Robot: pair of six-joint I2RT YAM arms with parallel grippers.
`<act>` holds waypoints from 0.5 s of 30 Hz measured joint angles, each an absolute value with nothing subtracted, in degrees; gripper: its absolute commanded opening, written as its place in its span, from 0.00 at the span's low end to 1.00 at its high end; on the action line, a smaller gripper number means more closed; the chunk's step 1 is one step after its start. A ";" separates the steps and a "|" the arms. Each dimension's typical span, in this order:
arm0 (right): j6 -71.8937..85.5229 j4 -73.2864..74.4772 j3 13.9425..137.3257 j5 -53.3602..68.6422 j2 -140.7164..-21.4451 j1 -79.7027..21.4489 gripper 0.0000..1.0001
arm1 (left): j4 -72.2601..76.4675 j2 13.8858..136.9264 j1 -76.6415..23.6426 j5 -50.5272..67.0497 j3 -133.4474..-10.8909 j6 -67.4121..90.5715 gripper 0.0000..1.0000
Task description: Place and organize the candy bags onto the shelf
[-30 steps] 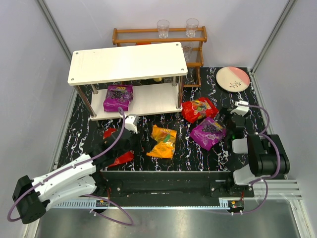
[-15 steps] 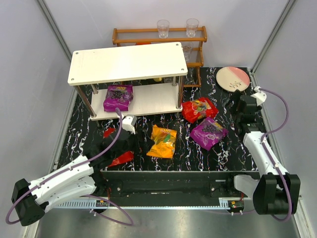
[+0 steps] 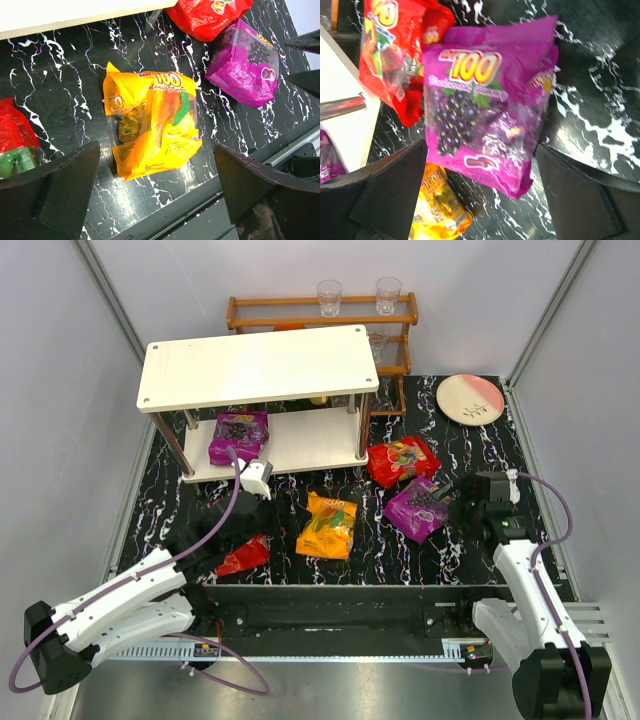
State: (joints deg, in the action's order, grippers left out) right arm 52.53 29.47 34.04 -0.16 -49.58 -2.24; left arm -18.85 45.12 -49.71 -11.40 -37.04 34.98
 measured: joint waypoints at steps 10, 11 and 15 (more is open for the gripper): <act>57.17 33.67 27.83 3.25 -48.01 -2.66 0.96 | -18.83 44.66 -49.65 -11.46 -36.91 36.07 0.99; 57.56 33.06 26.72 3.90 -48.77 -2.68 0.94 | -18.76 44.56 -49.65 -11.49 -36.91 36.12 0.99; 58.98 29.02 24.71 5.54 -50.72 -2.70 0.62 | -18.79 44.16 -49.65 -11.75 -36.91 36.16 0.99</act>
State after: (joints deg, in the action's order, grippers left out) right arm 58.98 29.02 24.71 5.54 -50.72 -2.70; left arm -18.79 44.16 -49.65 -11.75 -36.91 36.16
